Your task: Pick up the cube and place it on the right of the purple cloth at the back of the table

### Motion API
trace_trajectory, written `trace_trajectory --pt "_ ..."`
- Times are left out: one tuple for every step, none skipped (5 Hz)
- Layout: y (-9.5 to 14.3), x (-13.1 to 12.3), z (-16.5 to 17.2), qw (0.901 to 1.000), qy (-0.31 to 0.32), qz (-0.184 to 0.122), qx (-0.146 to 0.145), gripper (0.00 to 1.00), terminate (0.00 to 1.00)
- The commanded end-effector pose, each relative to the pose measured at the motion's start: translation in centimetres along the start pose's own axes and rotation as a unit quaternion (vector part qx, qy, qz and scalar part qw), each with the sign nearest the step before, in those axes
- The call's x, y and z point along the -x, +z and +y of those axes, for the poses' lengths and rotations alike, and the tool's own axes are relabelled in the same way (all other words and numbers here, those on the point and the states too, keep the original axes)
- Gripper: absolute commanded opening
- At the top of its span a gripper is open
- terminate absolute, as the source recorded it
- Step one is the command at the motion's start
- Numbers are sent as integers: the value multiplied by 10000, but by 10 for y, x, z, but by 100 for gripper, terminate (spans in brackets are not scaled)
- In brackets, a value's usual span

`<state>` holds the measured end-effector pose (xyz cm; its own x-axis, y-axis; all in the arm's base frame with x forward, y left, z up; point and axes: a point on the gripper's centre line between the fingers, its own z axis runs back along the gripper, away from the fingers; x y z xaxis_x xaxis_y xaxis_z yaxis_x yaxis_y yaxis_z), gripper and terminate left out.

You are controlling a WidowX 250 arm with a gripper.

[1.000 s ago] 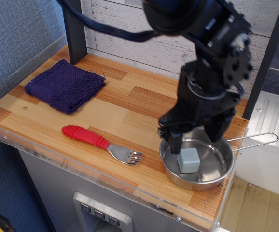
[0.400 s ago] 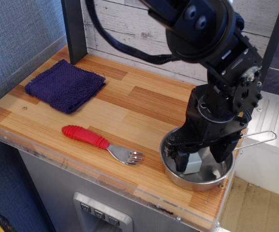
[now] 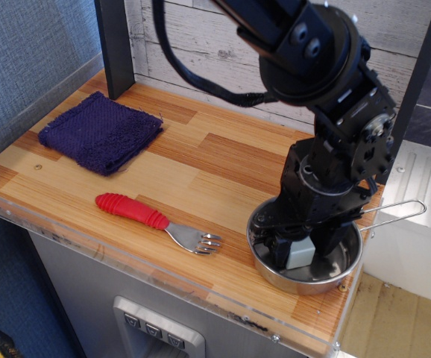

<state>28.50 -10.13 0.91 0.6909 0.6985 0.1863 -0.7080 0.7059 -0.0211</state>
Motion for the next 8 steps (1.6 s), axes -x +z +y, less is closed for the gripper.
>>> trace_trajectory --pt "10 -3 -2 9998 5 -66 171 0 0" --pt "14 -3 -1 9997 -5 -69 216 0 0" --pt "34 -7 -1 9991 46 -144 384 0 0" --pt "60 -16 1 9976 110 -357 583 0 0" --pt "84 -28 9 9953 293 -529 757 0 0" --pt "98 -49 18 9932 569 -586 832 0 0" --pt "100 -79 26 9914 850 -597 797 0 0" --pt "93 -113 27 9914 952 -602 661 0 0"
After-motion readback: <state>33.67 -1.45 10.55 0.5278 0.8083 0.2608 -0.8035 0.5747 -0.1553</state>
